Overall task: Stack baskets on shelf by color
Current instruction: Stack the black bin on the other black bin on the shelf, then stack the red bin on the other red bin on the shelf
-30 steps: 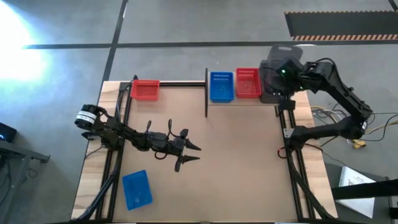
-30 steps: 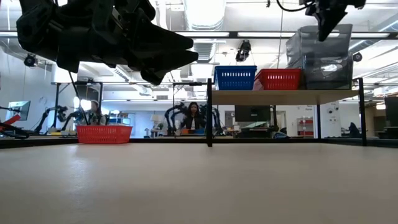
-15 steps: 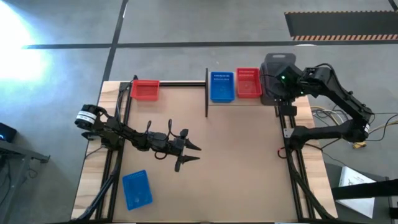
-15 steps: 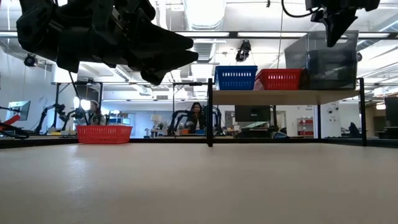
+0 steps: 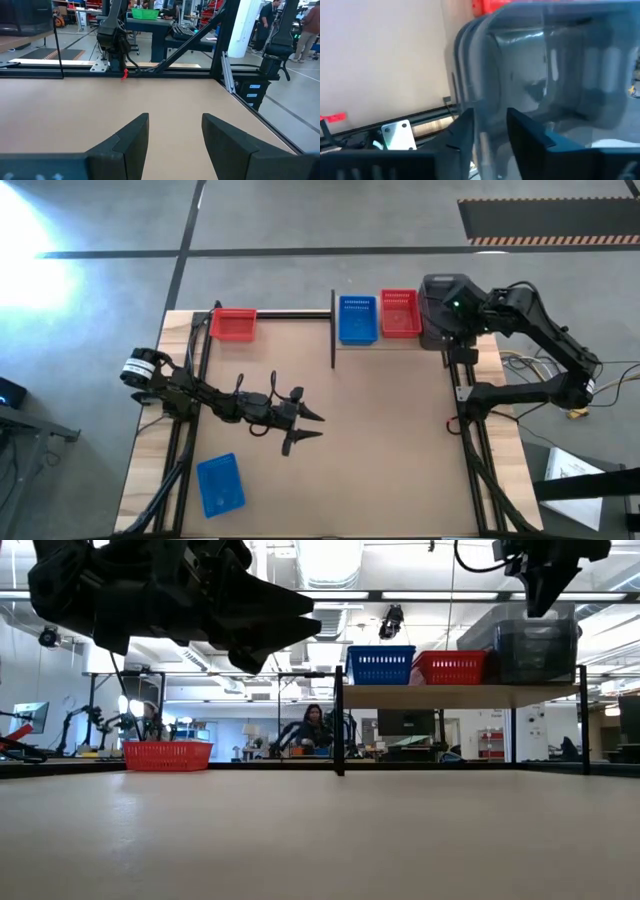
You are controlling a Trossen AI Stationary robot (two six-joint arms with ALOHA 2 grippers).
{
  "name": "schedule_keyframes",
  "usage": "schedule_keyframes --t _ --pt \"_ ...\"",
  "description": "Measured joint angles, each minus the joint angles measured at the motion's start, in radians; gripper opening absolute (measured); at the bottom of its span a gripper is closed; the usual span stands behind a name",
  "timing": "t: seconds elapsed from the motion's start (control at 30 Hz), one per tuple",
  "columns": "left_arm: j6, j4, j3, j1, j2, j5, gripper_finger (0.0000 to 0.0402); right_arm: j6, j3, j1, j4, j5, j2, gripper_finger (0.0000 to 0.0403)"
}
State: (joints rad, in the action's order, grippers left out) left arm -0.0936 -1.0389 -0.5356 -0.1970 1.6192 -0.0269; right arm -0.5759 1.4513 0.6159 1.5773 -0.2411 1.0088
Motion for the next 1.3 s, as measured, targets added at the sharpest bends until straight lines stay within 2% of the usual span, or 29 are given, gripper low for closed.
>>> schedule_keyframes --t 0.17,0.33,0.4,0.53,0.6,0.73,0.8,0.9,1.0,1.1,1.23,1.3 --pt "0.004 0.000 -0.006 0.000 0.000 -0.001 0.0168 0.074 0.065 -0.003 -0.003 0.002 0.008 0.0161" --pt "0.012 0.000 -0.006 0.001 0.000 -0.008 0.0168 0.333 0.132 -0.003 -0.006 0.015 0.031 0.0177" --pt "0.031 0.000 -0.006 0.002 0.000 -0.009 0.0168 0.452 0.146 -0.003 -0.011 0.076 0.040 0.0176" --pt "0.071 0.000 -0.006 0.002 0.000 -0.021 0.0168 0.595 0.135 -0.013 -0.058 0.303 0.046 0.0167" --pt "0.082 0.000 -0.006 0.002 0.000 -0.044 0.0168 0.630 0.108 -0.062 -0.115 0.368 0.039 0.0161" --pt "0.081 0.090 -0.001 0.008 -0.033 -0.106 0.0168 0.699 0.007 -0.248 -0.349 0.370 0.004 0.0152" --pt "0.079 0.206 -0.001 0.008 -0.083 -0.156 0.0168 0.724 -0.056 -0.355 -0.488 0.335 -0.010 0.0151" --pt "0.074 0.410 -0.002 0.008 -0.186 -0.249 0.0168 0.770 -0.156 -0.544 -0.679 0.217 -0.012 0.0150" --pt "0.052 0.612 -0.003 0.008 -0.309 -0.377 0.0168 0.795 -0.262 -0.718 -0.806 0.076 0.014 0.0150" --pt "-0.035 0.853 -0.023 0.024 -0.441 -0.501 0.0168 0.847 -0.375 -0.861 -0.897 -0.026 0.055 0.0150" --pt "-0.190 1.189 -0.084 0.135 -0.582 -0.534 0.0168 1.001 -0.531 -0.999 -1.062 -0.119 0.128 0.0150" --pt "-0.201 1.304 -0.108 0.225 -0.619 -0.535 0.0168 1.082 -0.596 -1.049 -1.154 -0.152 0.177 0.0150"
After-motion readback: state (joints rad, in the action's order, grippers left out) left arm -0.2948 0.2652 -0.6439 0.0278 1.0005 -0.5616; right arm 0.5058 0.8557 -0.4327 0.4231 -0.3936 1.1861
